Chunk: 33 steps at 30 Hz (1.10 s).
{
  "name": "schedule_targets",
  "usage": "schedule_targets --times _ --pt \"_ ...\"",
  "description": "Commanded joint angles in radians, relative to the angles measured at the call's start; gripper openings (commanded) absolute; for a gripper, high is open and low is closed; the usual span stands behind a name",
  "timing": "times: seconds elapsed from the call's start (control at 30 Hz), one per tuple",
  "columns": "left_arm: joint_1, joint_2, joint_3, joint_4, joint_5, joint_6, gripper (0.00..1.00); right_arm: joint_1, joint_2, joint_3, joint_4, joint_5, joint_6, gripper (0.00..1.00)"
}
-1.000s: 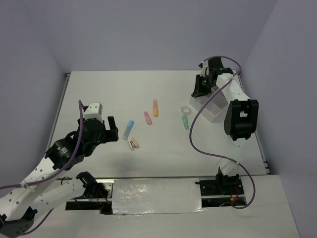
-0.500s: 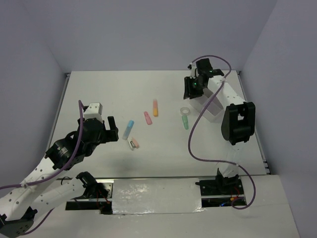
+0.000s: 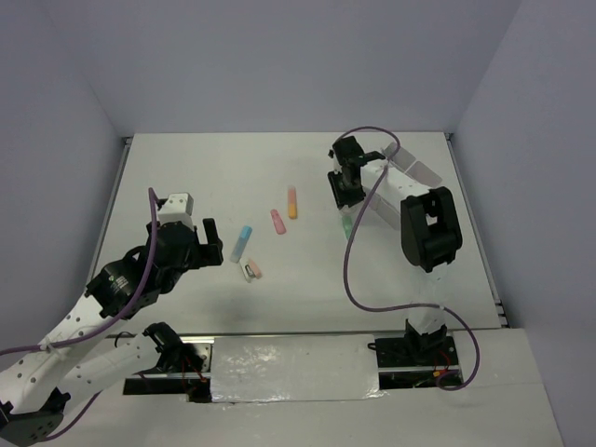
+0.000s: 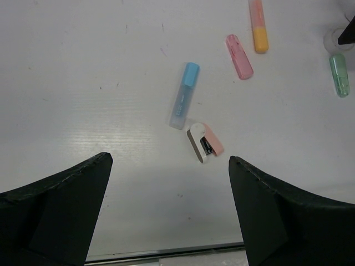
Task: Sort the stationery into containers
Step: Pick up the stationery from the center of the board.
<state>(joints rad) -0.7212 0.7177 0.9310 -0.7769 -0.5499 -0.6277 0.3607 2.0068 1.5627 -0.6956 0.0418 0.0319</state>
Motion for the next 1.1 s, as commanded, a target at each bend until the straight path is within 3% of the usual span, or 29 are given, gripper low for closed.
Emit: schedule_targets --times 0.0,0.37,0.5,0.67,0.87,1.07 --pt "0.005 -0.004 0.002 0.041 0.004 0.025 0.99 -0.005 0.029 0.014 0.064 0.049 -0.016 0.42" --pt "0.003 -0.008 0.000 0.041 0.007 0.025 0.99 -0.002 0.112 0.046 0.065 0.013 -0.015 0.39" --pt "0.005 -0.011 0.000 0.042 0.007 0.023 0.99 -0.003 0.122 0.056 0.064 0.035 -0.017 0.17" --pt "0.005 -0.008 0.000 0.044 0.011 0.028 0.99 0.000 0.052 0.039 0.096 -0.006 -0.023 0.03" --pt "0.003 -0.004 0.000 0.042 0.013 0.028 1.00 -0.005 -0.014 0.161 -0.045 -0.005 -0.081 0.02" --pt "0.005 -0.009 -0.001 0.042 0.013 0.026 0.99 -0.080 0.044 0.347 -0.200 -0.019 -0.087 0.04"
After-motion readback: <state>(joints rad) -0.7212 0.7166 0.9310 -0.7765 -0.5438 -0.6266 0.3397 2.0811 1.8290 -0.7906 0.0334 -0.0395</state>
